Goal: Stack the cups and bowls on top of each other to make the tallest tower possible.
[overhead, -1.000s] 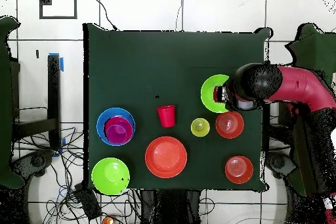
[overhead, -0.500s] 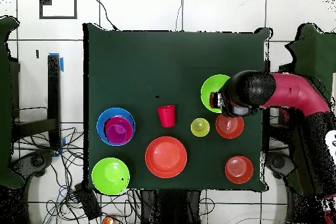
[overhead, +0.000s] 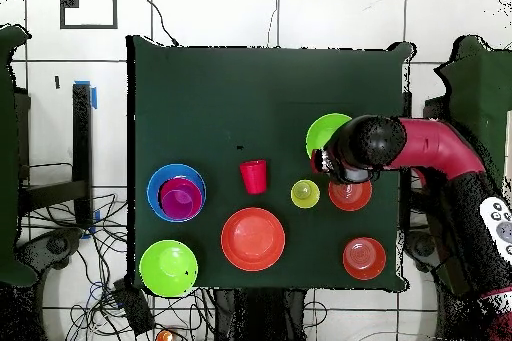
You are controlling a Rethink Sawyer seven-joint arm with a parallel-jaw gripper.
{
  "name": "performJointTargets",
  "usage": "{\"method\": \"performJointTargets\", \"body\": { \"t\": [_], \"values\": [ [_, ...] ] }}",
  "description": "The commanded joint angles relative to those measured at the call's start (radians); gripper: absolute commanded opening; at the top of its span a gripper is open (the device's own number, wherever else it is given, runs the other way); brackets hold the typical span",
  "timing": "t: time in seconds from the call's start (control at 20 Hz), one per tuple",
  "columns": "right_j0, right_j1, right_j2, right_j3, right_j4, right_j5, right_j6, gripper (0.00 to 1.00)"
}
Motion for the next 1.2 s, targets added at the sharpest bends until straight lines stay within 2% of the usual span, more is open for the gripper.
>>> {"method": "performJointTargets", "body": {
  "t": [0.05, 0.6, 1.2],
  "values": [
    [0.047, 0.043, -0.03, 0.007, -0.145, -0.054, -0.249, 1.0],
    [0.04, 0.062, -0.017, -0.023, -0.204, -0.063, -0.249, 1.0],
    [0.04, 0.095, -0.027, 0.004, -0.24, -0.128, -0.175, 1.0]
  ]
}}
